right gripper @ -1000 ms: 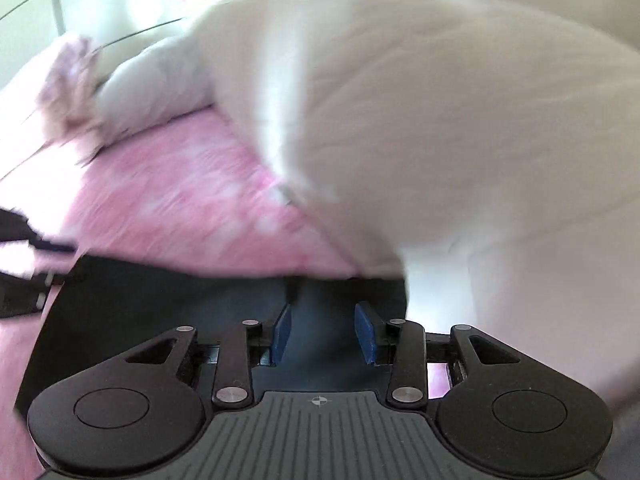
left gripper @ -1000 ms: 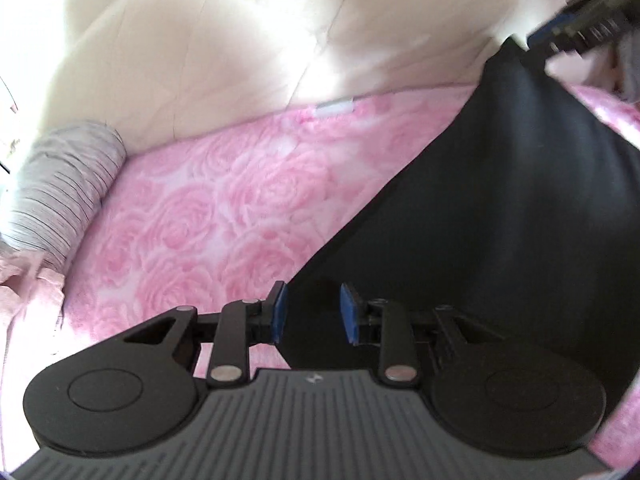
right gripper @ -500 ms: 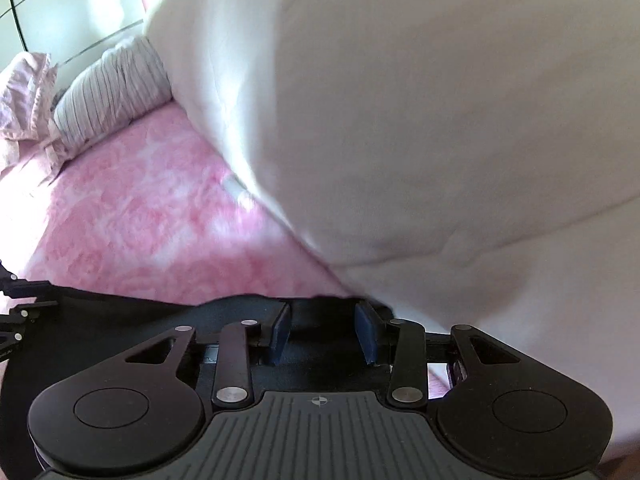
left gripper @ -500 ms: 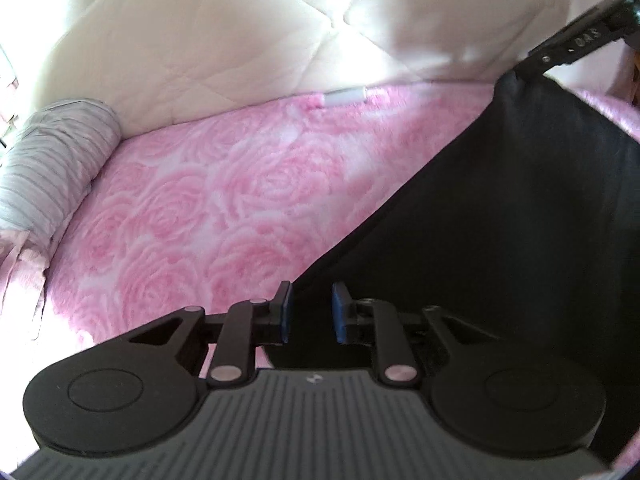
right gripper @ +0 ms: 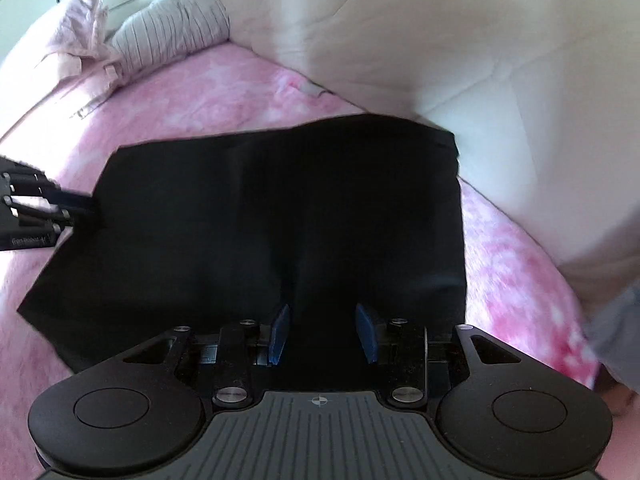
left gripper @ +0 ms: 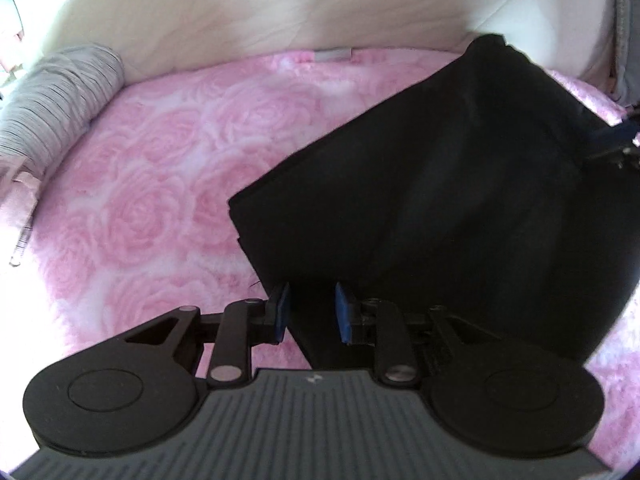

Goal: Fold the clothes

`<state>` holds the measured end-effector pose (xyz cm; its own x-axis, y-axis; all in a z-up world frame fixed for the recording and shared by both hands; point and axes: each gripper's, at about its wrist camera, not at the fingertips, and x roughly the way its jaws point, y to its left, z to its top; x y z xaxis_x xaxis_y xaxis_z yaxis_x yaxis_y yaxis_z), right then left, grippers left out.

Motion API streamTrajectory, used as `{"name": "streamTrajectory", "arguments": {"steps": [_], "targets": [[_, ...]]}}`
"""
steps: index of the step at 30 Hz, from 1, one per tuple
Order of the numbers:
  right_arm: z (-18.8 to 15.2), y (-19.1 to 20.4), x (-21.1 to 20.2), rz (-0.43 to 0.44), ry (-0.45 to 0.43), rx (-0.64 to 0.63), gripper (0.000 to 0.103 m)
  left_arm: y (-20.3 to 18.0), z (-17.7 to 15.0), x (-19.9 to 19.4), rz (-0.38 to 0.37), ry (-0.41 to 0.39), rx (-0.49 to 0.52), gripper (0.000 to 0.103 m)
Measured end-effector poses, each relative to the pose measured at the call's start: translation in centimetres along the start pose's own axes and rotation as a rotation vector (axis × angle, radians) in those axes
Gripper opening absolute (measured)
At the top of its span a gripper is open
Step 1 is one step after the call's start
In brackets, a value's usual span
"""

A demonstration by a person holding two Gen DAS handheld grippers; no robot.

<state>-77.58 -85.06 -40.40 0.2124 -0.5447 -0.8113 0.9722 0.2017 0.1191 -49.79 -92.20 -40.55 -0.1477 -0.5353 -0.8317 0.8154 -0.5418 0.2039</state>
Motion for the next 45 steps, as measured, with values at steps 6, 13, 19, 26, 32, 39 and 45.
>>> {"name": "streamTrajectory", "arguments": {"steps": [6, 13, 19, 26, 32, 39, 45], "targets": [[-2.9, 1.6, -3.9, 0.010, 0.017, 0.015, 0.041, -3.2, -3.4, -2.8, -0.036, 0.028, -0.010, 0.027], [-4.8, 3.4, -3.1, -0.016, 0.054, -0.067, 0.045, -5.5, -5.1, -3.9, -0.007, 0.021, 0.005, 0.028], [-6.2, 3.9, -8.0, -0.058, 0.015, 0.042, 0.076, -6.3, -6.1, -8.7, 0.022, 0.006, -0.076, 0.051], [-9.7, 7.8, -15.3, -0.089, 0.036, 0.143, 0.077, -7.6, -9.1, -16.8, 0.019, -0.075, -0.245, 0.095], [-11.3, 12.3, -22.3, -0.180, -0.001, 0.222, 0.077, -7.2, -12.5, -24.3, -0.086, -0.143, -0.467, 0.095], [-13.1, 18.4, -29.9, -0.218, -0.052, 0.233, 0.077, -8.3, -14.9, -33.4, -0.054, -0.214, -0.409, 0.095], [-14.8, 22.5, -35.5, -0.255, -0.069, 0.244, 0.077, -9.8, -16.9, -39.0, -0.049, -0.205, -0.388, 0.095]]}}
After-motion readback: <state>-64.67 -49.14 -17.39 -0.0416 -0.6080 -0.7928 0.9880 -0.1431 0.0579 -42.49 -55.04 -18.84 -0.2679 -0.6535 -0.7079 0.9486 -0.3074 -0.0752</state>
